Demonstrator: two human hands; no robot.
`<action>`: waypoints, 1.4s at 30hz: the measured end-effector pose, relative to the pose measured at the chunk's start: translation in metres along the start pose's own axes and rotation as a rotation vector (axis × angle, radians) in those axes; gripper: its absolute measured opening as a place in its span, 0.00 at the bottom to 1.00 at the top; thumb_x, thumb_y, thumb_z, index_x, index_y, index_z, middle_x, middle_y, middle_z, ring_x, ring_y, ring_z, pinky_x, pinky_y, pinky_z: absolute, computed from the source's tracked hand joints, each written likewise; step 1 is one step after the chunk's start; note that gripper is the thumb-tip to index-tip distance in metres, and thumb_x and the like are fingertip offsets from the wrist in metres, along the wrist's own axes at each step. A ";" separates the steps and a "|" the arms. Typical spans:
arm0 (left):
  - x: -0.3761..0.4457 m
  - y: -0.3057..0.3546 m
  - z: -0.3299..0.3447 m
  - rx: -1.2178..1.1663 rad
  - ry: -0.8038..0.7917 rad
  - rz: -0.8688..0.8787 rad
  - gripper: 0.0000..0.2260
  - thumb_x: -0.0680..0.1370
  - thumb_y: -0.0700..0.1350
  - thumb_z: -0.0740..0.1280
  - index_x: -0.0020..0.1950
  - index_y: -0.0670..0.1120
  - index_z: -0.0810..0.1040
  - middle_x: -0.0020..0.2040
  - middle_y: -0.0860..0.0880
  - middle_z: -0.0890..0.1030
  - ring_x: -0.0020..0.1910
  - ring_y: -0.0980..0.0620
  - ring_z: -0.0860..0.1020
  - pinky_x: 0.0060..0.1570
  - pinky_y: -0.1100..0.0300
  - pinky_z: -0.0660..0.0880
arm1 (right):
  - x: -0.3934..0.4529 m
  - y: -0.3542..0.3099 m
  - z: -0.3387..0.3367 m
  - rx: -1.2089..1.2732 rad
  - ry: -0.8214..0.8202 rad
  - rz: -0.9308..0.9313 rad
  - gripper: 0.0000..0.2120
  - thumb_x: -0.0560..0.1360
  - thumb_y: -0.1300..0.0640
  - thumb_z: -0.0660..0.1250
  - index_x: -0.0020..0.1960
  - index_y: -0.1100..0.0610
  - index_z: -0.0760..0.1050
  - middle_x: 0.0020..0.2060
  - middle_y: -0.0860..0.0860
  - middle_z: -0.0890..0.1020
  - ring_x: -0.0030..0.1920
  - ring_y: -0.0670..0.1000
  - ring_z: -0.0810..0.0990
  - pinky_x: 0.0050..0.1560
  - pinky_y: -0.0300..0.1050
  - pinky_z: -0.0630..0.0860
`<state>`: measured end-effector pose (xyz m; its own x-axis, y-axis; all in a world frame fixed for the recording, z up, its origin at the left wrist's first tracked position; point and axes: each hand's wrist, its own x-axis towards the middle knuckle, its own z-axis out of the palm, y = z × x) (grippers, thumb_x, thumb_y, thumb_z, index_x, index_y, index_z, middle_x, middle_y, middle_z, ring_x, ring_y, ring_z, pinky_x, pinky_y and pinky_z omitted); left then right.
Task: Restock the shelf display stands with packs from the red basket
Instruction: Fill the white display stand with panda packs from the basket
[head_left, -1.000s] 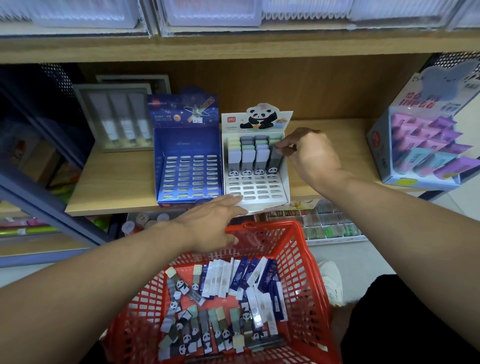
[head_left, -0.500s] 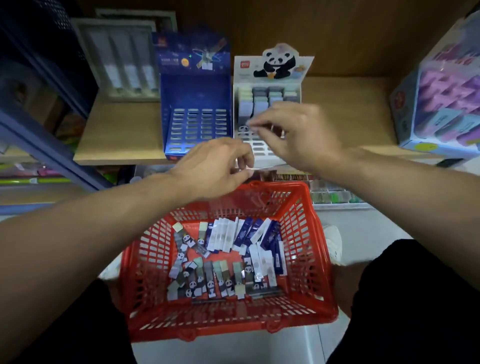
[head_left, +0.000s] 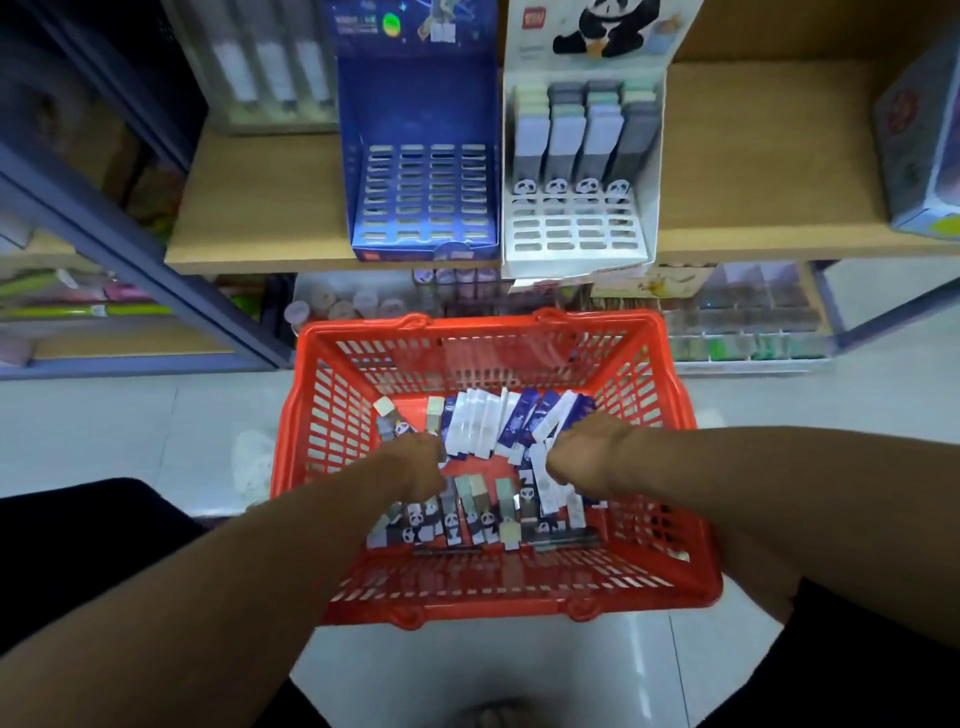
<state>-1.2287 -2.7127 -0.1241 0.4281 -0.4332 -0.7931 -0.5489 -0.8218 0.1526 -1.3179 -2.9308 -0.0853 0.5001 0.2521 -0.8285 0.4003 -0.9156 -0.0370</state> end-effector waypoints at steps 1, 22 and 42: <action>0.003 0.003 0.014 -0.013 -0.022 0.010 0.17 0.80 0.49 0.65 0.68 0.45 0.77 0.68 0.45 0.77 0.65 0.44 0.76 0.66 0.52 0.71 | 0.008 -0.002 0.003 0.038 0.006 0.011 0.15 0.77 0.62 0.64 0.63 0.55 0.76 0.59 0.55 0.79 0.57 0.59 0.79 0.52 0.49 0.77; 0.080 0.020 0.122 -0.470 0.130 -0.170 0.29 0.76 0.46 0.70 0.72 0.55 0.59 0.58 0.46 0.82 0.56 0.42 0.81 0.53 0.50 0.78 | 0.158 -0.070 0.065 0.923 0.249 0.304 0.21 0.78 0.51 0.66 0.71 0.45 0.71 0.71 0.53 0.72 0.69 0.57 0.73 0.69 0.52 0.71; 0.050 0.014 0.094 -0.445 0.070 -0.145 0.05 0.79 0.43 0.69 0.54 0.48 0.77 0.54 0.47 0.81 0.51 0.50 0.80 0.50 0.57 0.77 | 0.108 -0.041 0.051 1.196 0.365 0.314 0.13 0.73 0.54 0.75 0.47 0.47 0.71 0.43 0.50 0.82 0.42 0.53 0.82 0.44 0.49 0.79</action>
<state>-1.2828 -2.7110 -0.2168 0.5338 -0.3135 -0.7854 -0.1251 -0.9478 0.2933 -1.3198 -2.8818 -0.2017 0.7025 -0.1273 -0.7002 -0.6107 -0.6129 -0.5014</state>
